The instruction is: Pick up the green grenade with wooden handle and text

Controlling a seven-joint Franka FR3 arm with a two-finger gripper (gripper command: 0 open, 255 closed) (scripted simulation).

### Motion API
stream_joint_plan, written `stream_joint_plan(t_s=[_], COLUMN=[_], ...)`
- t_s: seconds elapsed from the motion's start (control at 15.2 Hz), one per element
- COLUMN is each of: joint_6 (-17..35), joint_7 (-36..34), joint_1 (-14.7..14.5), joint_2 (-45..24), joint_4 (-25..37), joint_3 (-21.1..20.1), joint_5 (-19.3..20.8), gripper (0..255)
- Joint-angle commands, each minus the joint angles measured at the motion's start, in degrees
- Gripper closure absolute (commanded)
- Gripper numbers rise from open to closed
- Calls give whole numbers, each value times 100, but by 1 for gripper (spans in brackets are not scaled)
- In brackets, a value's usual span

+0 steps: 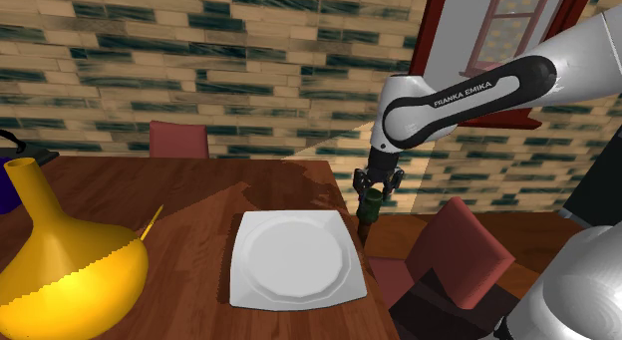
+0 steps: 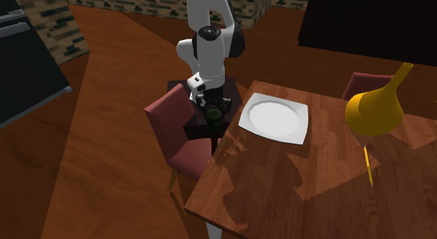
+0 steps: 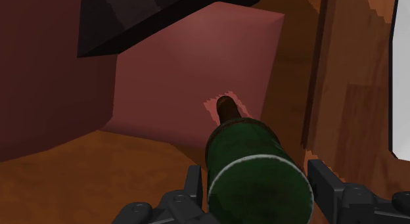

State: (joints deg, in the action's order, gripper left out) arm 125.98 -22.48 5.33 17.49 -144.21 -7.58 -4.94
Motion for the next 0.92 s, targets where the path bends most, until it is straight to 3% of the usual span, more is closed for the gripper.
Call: stream_joint_plan(t_s=[0.0,0.33,0.86], joint_6=[-1,6,-678], joint_7=[0,0,-7], joint_1=[0,-1,1], joint_2=[-5,-7,297], joint_4=[-6,-11,370], joint_3=[-1,-1,31], joint_5=[0,-1,6], gripper=[255,255,255])
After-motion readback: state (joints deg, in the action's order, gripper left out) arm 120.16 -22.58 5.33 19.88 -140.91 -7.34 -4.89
